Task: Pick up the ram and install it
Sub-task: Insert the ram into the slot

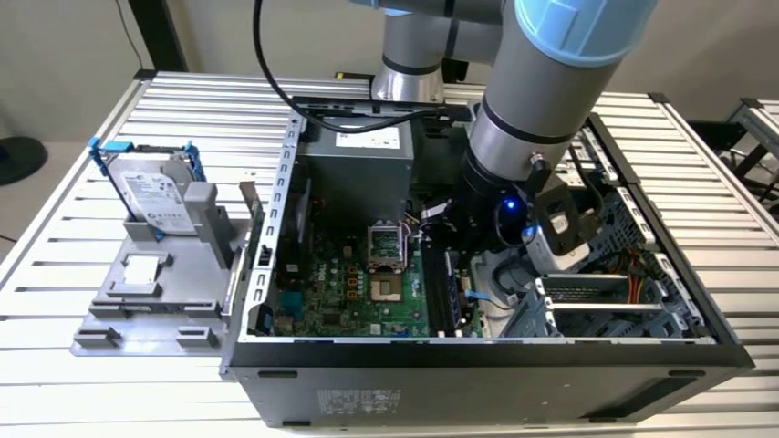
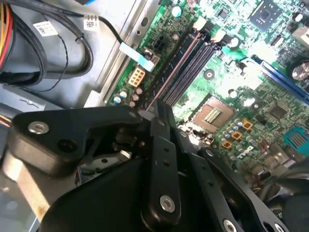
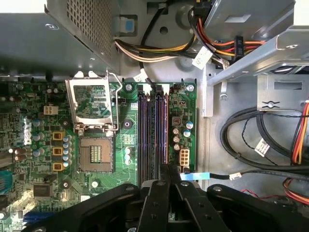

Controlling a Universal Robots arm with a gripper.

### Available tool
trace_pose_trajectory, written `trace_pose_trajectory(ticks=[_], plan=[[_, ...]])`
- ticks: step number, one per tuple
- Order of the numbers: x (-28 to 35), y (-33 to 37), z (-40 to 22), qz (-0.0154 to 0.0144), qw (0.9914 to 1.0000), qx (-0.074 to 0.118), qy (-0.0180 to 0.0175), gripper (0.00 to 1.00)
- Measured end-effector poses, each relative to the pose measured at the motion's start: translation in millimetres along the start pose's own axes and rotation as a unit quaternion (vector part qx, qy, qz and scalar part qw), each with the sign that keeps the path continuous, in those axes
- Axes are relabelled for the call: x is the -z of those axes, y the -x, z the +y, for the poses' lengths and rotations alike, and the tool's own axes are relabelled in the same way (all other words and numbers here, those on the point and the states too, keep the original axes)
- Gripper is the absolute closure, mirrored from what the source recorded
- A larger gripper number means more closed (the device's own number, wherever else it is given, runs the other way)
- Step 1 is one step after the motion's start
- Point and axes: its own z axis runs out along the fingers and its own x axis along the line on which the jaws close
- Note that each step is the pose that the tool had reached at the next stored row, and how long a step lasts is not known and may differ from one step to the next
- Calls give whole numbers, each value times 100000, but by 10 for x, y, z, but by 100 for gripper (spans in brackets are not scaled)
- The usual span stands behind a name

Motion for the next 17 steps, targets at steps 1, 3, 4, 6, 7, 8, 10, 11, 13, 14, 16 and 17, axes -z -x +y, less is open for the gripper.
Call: trace_pose_trajectory(ticks=[1,3,4,6,7,8,10,11,13,14,16,17], plan=[[0,0,0,-1,100000,14,3,100],[0,0,0,1,100000,42,3,100],[0,0,0,2,100000,57,-1,100],[0,0,0,2,100000,90,1,100],[0,0,0,11,100000,166,-3,100],[0,0,0,12,100000,227,-3,100],[0,0,0,13,100000,257,-3,100],[0,0,0,14,100000,271,-5,100],[0,0,0,16,100000,302,-7,100],[0,0,0,17,99999,318,-5,100],[0,0,0,20,99999,347,-8,100],[0,0,0,20,99999,361,-6,100]])
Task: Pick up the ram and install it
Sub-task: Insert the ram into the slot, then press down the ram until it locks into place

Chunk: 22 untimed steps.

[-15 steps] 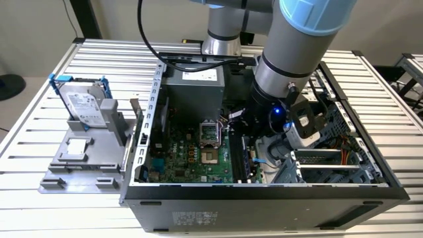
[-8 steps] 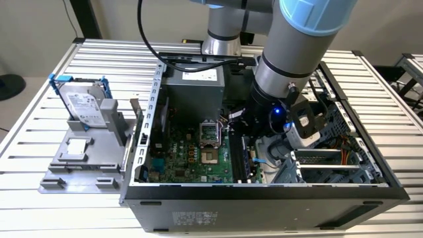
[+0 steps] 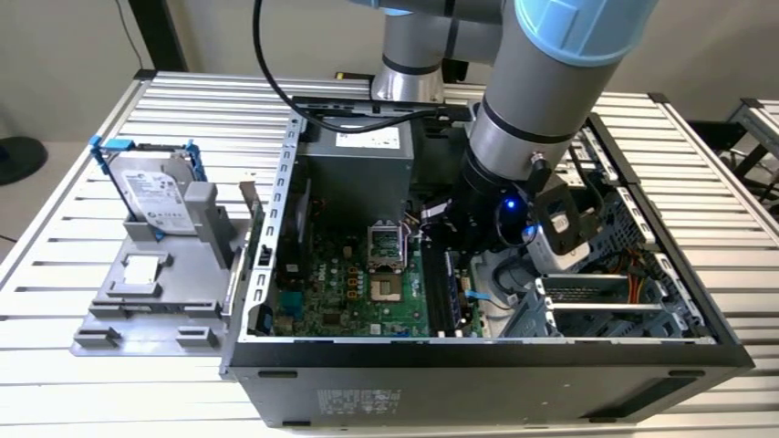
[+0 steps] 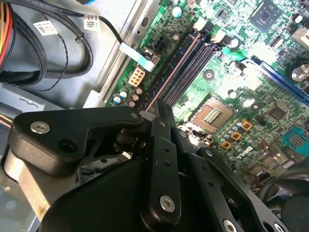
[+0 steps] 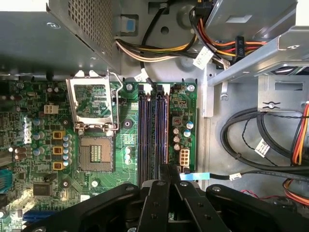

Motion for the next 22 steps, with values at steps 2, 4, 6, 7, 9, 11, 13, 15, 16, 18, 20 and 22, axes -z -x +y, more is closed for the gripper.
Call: trace_pose_trajectory(ticks=[2,4,6,7,9,11,13,15,16,18,20,22], plan=[[0,0,0,9,100000,128,-4,100],[0,0,0,104,99984,1785,-37,100],[0,0,0,209,99936,3575,-77,100],[0,0,0,258,99899,4474,-95,100],[0,0,0,364,99799,6322,-129,100],[0,0,0,467,99669,8110,-169,100],[0,0,0,570,99507,9899,-203,100],[0,0,0,675,99306,11737,-242,100],[0,0,-1,726,99196,12628,-261,100],[0,0,0,807,98951,14420,-299,100],[0,1,0,793,98701,16040,-326,100],[0,1,0,736,98430,17629,-354,100]])
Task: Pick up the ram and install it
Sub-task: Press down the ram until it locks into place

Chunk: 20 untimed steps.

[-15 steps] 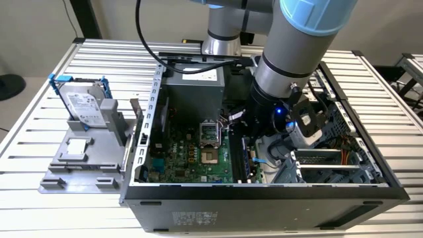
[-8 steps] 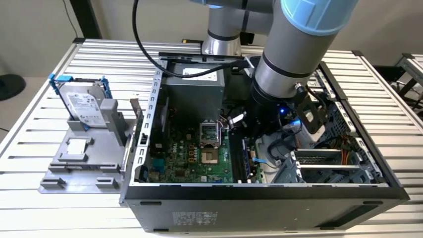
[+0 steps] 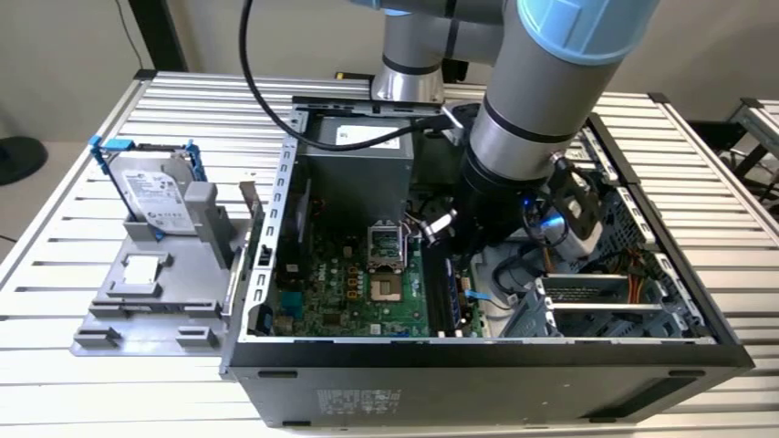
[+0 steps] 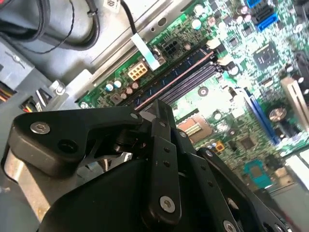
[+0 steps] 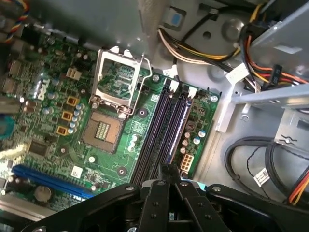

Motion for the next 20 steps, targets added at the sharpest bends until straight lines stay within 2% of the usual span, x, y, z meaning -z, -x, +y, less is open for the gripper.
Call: trace_pose_trajectory(ticks=[3,6,8,12,15,17,18,20], plan=[[0,0,0,48,99966,2623,-76,100],[0,0,0,69,99865,5196,-156,100],[1,0,0,-85,99778,6655,-272,100],[1,0,0,-519,99547,9479,-539,100],[0,0,0,-462,99274,12008,-575,100],[1,0,0,-598,99063,13624,-704,100],[0,-1,0,-712,98956,14372,-784,100],[0,0,0,-719,98692,16082,-828,100]])
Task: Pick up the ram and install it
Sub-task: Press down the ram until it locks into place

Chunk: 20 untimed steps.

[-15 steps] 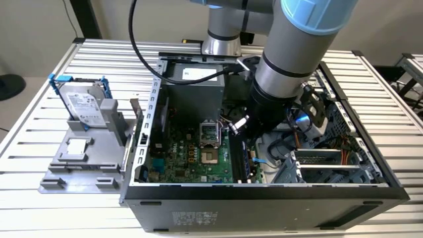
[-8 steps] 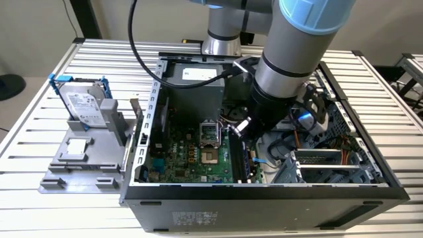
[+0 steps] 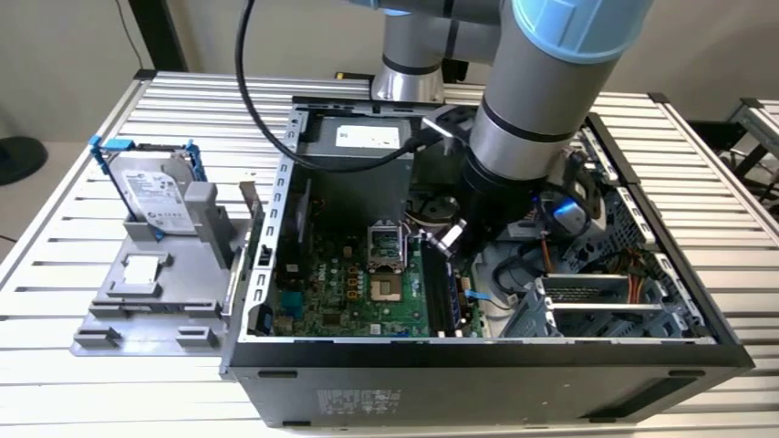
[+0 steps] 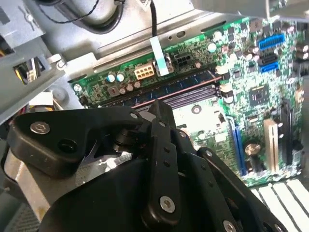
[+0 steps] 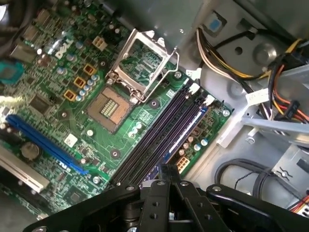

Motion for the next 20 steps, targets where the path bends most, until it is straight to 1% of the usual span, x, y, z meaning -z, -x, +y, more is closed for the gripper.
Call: trace_pose_trajectory(ticks=[2,5,6,8,10,12,14,15,17,20], plan=[[-1,0,0,78,99983,1818,1,100],[-3,0,0,189,99897,4538,32,100],[-4,0,0,226,99852,5435,44,100],[-8,0,0,290,99736,7254,75,100],[-15,0,0,360,99587,9073,103,100],[-23,-1,-1,445,99404,10892,119,100],[-32,-1,-1,566,99189,12694,99,100],[-35,-1,-1,616,99068,13608,96,100],[-42,-1,-1,697,98798,15440,115,100],[-52,-1,-1,756,98346,18098,123,100]])
